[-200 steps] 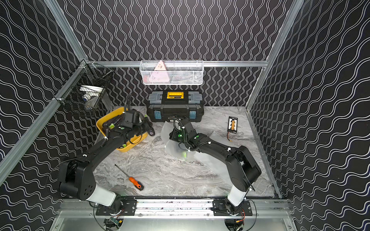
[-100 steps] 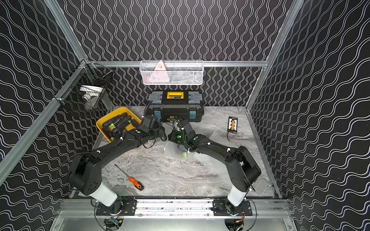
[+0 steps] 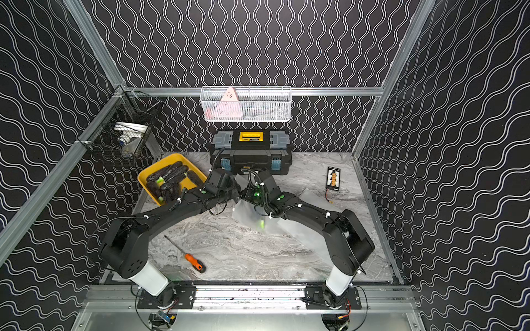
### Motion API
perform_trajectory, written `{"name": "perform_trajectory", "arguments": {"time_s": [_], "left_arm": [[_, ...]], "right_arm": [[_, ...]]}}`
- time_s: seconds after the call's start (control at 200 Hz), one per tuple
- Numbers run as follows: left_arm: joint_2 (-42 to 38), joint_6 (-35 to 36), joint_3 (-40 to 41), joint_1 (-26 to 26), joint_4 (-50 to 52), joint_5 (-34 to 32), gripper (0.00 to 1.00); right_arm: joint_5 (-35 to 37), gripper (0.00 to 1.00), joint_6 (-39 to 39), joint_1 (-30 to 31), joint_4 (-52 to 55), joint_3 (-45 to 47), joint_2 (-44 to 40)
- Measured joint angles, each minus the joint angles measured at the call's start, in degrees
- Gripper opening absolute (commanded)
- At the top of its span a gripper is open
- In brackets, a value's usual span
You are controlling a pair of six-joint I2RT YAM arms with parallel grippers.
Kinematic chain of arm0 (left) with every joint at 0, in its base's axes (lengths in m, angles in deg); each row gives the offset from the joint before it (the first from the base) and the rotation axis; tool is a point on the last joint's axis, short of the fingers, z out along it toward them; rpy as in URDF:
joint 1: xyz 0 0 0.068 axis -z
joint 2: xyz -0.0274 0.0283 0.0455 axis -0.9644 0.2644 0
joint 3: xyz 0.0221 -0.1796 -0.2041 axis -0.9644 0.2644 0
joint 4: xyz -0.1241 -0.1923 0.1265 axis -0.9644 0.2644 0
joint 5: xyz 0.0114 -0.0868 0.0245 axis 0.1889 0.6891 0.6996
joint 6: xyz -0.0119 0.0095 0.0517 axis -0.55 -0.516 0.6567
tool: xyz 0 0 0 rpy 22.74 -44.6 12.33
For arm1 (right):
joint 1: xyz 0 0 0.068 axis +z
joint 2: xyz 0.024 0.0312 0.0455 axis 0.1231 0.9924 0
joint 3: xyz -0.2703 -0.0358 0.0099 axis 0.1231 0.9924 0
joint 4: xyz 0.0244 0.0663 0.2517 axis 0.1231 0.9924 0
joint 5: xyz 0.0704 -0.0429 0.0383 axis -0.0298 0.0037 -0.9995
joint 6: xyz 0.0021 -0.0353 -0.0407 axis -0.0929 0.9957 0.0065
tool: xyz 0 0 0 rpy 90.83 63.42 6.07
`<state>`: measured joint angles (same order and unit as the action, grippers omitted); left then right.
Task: Place the eggplant in a zip-top bag and seal the zipper
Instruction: Place the eggplant in the zipper food storage bag.
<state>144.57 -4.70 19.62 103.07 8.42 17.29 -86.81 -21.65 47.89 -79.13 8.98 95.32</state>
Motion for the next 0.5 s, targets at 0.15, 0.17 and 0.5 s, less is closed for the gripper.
{"name": "perform_trajectory", "arguments": {"time_s": [0.15, 0.17, 0.5], "left_arm": [[0.0, -0.2, -1.5, -0.4, 0.2, 3.8, 0.69], [0.0, -0.2, -1.6, -0.6, 0.3, 4.4, 0.69], [-5.1, 0.7, -1.2, -6.7, 4.4, 7.1, 0.6]], "right_arm": [[0.3, 0.0, 0.0, 0.1, 0.1, 0.3, 0.0], [0.3, 0.0, 0.0, 0.1, 0.0, 0.3, -0.1], [0.9, 0.0, 0.5, -0.1, -0.7, 2.1, -1.6]]}}
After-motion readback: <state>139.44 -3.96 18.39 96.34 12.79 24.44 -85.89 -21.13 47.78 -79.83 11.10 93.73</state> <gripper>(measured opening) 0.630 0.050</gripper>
